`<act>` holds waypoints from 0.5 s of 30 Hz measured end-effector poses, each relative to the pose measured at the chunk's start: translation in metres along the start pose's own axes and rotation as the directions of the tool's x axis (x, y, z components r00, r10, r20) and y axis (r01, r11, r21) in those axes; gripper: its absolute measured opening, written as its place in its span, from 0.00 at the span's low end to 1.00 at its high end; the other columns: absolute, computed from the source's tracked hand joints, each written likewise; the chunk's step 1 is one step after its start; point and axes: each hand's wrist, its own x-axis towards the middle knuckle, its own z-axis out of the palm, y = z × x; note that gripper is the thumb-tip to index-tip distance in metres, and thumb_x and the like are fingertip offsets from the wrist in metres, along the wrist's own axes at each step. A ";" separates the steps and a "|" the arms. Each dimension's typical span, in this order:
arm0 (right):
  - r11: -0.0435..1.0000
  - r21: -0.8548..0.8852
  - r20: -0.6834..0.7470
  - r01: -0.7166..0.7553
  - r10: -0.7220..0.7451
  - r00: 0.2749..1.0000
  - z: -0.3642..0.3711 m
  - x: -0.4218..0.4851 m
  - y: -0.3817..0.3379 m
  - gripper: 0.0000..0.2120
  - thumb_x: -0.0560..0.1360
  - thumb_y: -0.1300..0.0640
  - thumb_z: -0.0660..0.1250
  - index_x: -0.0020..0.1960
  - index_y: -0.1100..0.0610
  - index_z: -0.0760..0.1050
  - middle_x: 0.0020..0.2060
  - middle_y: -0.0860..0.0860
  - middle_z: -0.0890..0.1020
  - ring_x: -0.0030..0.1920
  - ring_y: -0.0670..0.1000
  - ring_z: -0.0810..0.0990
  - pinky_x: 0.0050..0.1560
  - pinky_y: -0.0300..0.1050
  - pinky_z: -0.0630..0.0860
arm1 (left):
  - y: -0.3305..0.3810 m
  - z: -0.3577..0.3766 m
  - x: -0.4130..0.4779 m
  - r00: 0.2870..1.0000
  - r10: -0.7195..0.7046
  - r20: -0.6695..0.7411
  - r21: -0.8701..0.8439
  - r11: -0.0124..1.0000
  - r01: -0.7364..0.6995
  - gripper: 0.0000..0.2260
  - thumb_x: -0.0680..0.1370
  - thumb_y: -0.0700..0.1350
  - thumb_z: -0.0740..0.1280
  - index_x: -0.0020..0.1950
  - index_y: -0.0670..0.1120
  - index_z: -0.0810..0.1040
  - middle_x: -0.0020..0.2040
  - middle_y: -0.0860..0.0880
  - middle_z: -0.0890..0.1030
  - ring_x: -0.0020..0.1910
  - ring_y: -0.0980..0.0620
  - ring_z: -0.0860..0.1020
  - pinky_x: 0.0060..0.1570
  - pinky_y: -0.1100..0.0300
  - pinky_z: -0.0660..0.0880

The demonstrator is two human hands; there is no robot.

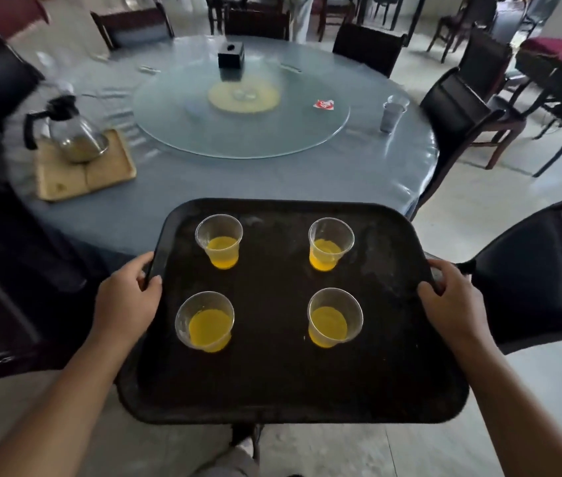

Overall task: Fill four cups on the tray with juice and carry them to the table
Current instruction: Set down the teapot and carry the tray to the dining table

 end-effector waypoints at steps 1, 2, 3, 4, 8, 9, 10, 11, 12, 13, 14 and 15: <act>1.000 -0.001 0.006 0.016 -0.016 1.000 0.007 0.009 -0.005 0.21 0.76 0.61 0.66 0.68 0.51 0.76 0.43 0.51 0.81 0.45 0.51 0.74 0.48 0.45 0.67 | -0.004 0.000 0.007 1.000 -0.018 -0.006 0.003 1.000 0.018 0.19 0.80 0.37 0.70 0.71 0.40 0.79 0.51 0.36 0.84 0.56 0.35 0.81 0.61 0.42 0.76; 1.000 -0.010 0.009 0.030 -0.030 1.000 0.014 0.018 -0.012 0.21 0.75 0.61 0.66 0.67 0.52 0.76 0.44 0.53 0.82 0.45 0.52 0.76 0.48 0.44 0.65 | -0.007 0.001 0.016 1.000 -0.029 -0.011 0.005 1.000 0.029 0.19 0.80 0.37 0.70 0.71 0.40 0.79 0.51 0.37 0.84 0.56 0.35 0.81 0.61 0.42 0.76; 0.999 -0.019 0.009 0.036 -0.035 0.999 0.021 0.028 -0.017 0.20 0.75 0.61 0.66 0.67 0.52 0.76 0.44 0.53 0.83 0.45 0.53 0.77 0.47 0.43 0.63 | -0.010 0.003 0.025 0.999 -0.036 -0.014 0.005 0.999 0.036 0.19 0.80 0.38 0.70 0.72 0.41 0.79 0.51 0.37 0.84 0.56 0.35 0.81 0.61 0.42 0.76; 0.999 -0.030 0.011 0.034 -0.034 0.999 0.027 0.036 -0.023 0.20 0.76 0.60 0.66 0.67 0.52 0.76 0.43 0.53 0.83 0.43 0.52 0.77 0.45 0.42 0.60 | -0.013 0.005 0.035 0.999 -0.041 -0.016 0.003 0.999 0.041 0.19 0.80 0.38 0.70 0.72 0.41 0.79 0.51 0.37 0.84 0.56 0.35 0.81 0.61 0.42 0.76; 0.999 -0.030 0.014 0.020 -0.020 1.000 0.054 0.073 -0.046 0.20 0.76 0.60 0.66 0.67 0.53 0.76 0.36 0.49 0.80 0.37 0.49 0.77 0.44 0.46 0.68 | -0.023 0.017 0.083 0.999 -0.044 -0.011 0.007 0.999 0.044 0.20 0.80 0.38 0.70 0.73 0.39 0.77 0.55 0.35 0.84 0.58 0.33 0.81 0.63 0.41 0.76; 1.000 -0.024 0.016 0.020 -0.020 1.000 0.061 0.082 -0.051 0.20 0.75 0.60 0.66 0.67 0.53 0.75 0.36 0.49 0.80 0.38 0.50 0.78 0.44 0.47 0.71 | -0.024 0.020 0.096 0.999 -0.047 -0.015 0.001 0.999 0.047 0.20 0.80 0.37 0.69 0.73 0.38 0.77 0.57 0.34 0.84 0.60 0.33 0.81 0.64 0.41 0.76; 1.000 -0.021 0.017 0.015 -0.015 1.000 0.067 0.091 -0.057 0.20 0.76 0.61 0.66 0.67 0.53 0.75 0.37 0.49 0.80 0.38 0.49 0.78 0.45 0.48 0.72 | -0.025 0.022 0.108 0.998 -0.054 -0.020 -0.008 0.999 0.054 0.20 0.80 0.37 0.69 0.72 0.38 0.77 0.59 0.33 0.84 0.61 0.33 0.81 0.65 0.41 0.75; 1.000 -0.020 0.018 0.008 -0.008 1.000 0.073 0.100 -0.063 0.20 0.76 0.61 0.66 0.67 0.52 0.75 0.37 0.50 0.81 0.38 0.48 0.78 0.45 0.48 0.72 | -0.026 0.025 0.119 0.998 -0.062 -0.023 -0.015 0.998 0.061 0.20 0.80 0.37 0.69 0.72 0.38 0.77 0.59 0.33 0.83 0.61 0.33 0.80 0.65 0.42 0.75; 1.000 -0.021 0.018 0.006 -0.006 1.000 0.079 0.109 -0.069 0.20 0.76 0.61 0.66 0.67 0.52 0.75 0.37 0.50 0.81 0.38 0.47 0.77 0.45 0.48 0.71 | -0.026 0.027 0.130 0.997 -0.070 -0.021 -0.018 0.997 0.070 0.20 0.80 0.37 0.69 0.72 0.38 0.77 0.59 0.33 0.83 0.62 0.33 0.80 0.65 0.42 0.74; 1.000 -0.021 0.018 0.006 -0.006 1.000 0.085 0.117 -0.074 0.20 0.76 0.61 0.66 0.67 0.52 0.75 0.36 0.49 0.80 0.38 0.47 0.77 0.44 0.48 0.71 | -0.028 0.029 0.141 0.997 -0.078 -0.016 -0.016 0.997 0.078 0.20 0.81 0.37 0.69 0.73 0.38 0.77 0.59 0.34 0.83 0.62 0.33 0.80 0.65 0.43 0.74; 1.000 -0.021 0.020 0.003 -0.003 1.000 0.091 0.125 -0.080 0.20 0.75 0.61 0.66 0.66 0.52 0.75 0.35 0.49 0.80 0.38 0.48 0.77 0.44 0.48 0.71 | -0.029 0.030 0.151 0.996 -0.084 -0.013 -0.018 0.996 0.084 0.20 0.81 0.37 0.69 0.73 0.38 0.77 0.60 0.34 0.83 0.62 0.33 0.79 0.65 0.43 0.74; 1.000 -0.019 0.021 0.000 0.000 1.000 0.096 0.132 -0.084 0.20 0.75 0.61 0.66 0.66 0.51 0.75 0.35 0.49 0.79 0.38 0.49 0.78 0.44 0.49 0.72 | -0.030 0.031 0.162 0.996 -0.088 -0.012 -0.026 0.996 0.088 0.20 0.81 0.37 0.69 0.73 0.38 0.77 0.61 0.34 0.83 0.63 0.33 0.79 0.65 0.43 0.73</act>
